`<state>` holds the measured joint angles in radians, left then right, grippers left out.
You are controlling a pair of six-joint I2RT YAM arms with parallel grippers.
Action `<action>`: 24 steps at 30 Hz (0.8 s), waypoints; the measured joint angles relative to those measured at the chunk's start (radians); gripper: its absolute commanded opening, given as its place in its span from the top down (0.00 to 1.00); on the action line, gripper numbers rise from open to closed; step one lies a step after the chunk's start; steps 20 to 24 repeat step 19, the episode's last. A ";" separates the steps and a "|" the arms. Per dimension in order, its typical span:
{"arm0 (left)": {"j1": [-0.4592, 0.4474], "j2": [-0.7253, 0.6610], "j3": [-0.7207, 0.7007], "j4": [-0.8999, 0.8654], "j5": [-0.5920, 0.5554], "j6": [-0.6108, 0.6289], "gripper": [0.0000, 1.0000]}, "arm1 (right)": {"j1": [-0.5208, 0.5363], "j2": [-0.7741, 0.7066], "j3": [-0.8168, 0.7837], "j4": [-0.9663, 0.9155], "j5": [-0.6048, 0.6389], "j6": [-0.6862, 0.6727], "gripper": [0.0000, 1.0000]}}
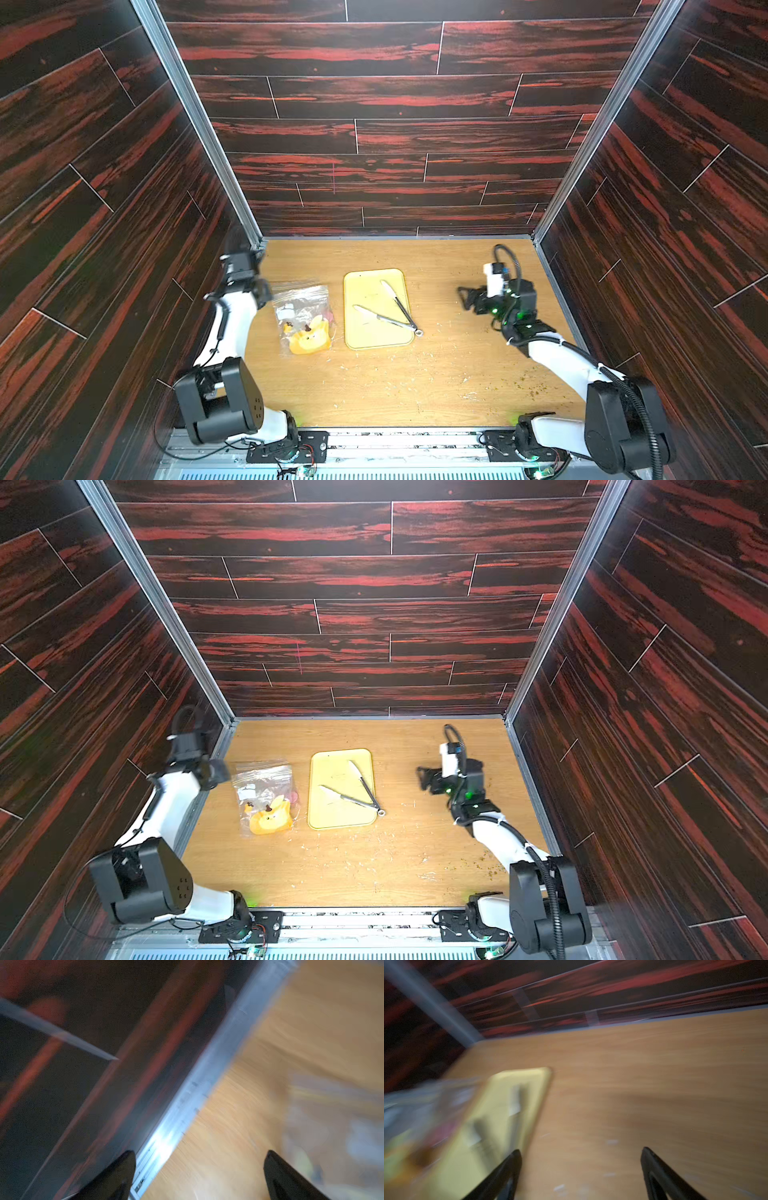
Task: Put the cookies into a resealable bag to prevent moisture
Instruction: Reset both arms
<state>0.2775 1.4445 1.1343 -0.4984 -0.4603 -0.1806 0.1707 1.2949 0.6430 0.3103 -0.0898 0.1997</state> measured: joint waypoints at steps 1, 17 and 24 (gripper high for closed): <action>0.005 -0.005 -0.027 0.045 -0.020 -0.019 0.01 | -0.014 0.002 0.003 -0.001 0.053 -0.014 0.05; -0.009 -0.053 -0.425 0.579 -0.059 -0.069 0.01 | -0.098 0.265 -0.074 0.288 0.488 -0.191 0.02; -0.009 -0.094 -0.448 0.595 -0.040 -0.065 0.01 | -0.098 0.269 -0.074 0.312 0.498 -0.197 0.02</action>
